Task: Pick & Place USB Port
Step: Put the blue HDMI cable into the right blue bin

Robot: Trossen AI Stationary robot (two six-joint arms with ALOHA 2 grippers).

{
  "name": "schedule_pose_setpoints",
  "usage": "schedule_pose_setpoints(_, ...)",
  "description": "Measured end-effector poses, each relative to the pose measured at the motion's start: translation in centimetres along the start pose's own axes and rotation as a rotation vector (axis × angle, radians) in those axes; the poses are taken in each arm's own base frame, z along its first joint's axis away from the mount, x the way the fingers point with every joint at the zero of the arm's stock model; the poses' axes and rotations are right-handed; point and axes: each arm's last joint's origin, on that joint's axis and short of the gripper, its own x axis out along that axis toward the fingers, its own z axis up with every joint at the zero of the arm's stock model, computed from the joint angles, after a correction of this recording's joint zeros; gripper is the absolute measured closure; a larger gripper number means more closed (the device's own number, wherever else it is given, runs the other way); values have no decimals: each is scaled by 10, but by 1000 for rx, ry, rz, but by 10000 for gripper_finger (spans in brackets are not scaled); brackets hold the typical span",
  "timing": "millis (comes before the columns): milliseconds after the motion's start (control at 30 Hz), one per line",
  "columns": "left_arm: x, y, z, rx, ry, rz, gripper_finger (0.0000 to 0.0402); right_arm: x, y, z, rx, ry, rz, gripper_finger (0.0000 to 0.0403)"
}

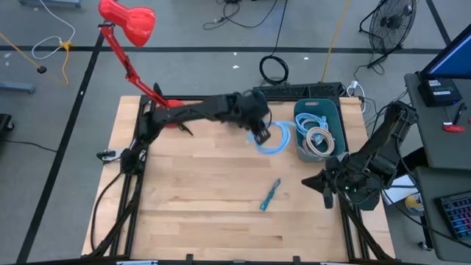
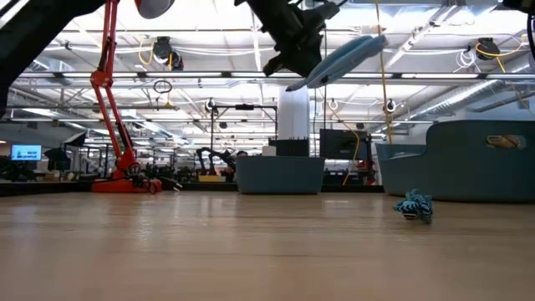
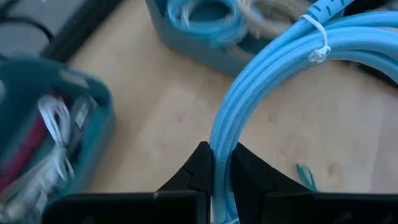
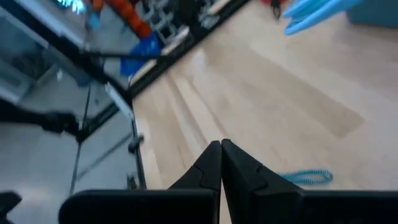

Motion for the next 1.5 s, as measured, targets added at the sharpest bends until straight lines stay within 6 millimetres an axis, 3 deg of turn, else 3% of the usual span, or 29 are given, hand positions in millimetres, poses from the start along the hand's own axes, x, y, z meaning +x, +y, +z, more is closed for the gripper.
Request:
schedule_pose_setpoints(200,-16,30,29,28,-123,-30,368,2,-1,6,30,-127,-39,403)
schedule_pose_setpoints(300,-21,37,32,51,-116,-34,368,7,-5,12,44,-191,-89,403)
schedule_pose_setpoints(433,-28,27,29,175,-88,8,368,20,-13,29,96,-303,-195,403)
schedule_pose_setpoints(567,-30,12,23,330,-66,127,368,38,-29,49,178,-307,-301,388)
schedule_pose_setpoints(767,-33,-10,15,508,-57,244,368,56,-42,80,277,-340,-332,308)
schedule_pose_setpoints(933,-34,-10,5,630,54,266,368,66,-46,99,261,-331,-278,238)
schedule_pose_setpoints(1067,-35,-1,-4,661,185,181,368,75,-54,107,247,-267,-265,205)
schedule_pose_setpoints(1233,-39,2,-21,775,377,83,368,95,-67,110,263,-153,-291,198)
schedule_pose_setpoints(1500,-39,-5,-14,845,286,108,368,128,-70,113,275,-94,-226,198)
